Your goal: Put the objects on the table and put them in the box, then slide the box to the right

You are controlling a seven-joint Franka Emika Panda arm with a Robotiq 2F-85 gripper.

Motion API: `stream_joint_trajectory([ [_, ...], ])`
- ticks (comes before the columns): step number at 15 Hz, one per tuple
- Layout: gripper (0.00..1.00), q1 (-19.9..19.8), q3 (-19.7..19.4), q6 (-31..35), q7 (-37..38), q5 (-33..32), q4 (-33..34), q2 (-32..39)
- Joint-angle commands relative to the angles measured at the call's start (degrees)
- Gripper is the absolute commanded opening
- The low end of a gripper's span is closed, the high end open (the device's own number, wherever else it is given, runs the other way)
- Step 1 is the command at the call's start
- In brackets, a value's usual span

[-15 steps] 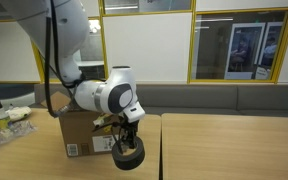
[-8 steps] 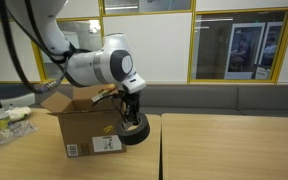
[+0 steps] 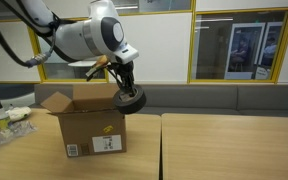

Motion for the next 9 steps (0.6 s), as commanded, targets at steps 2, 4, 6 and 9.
stream_joint_trajectory([
  [2, 0.14, -1.4, 4.1, 5.7, -0.4, -4.4, 5.1, -0.3],
  [4, 0.14, -1.1, 5.3, 9.1, -1.1, -5.8, 6.8, 0.3],
  [6, 0.14, -0.9, 6.4, 13.5, -1.5, -6.9, 7.8, 1.2],
  [9, 0.14, 0.3, 5.8, 22.7, -0.5, -9.1, 8.6, 3.3],
])
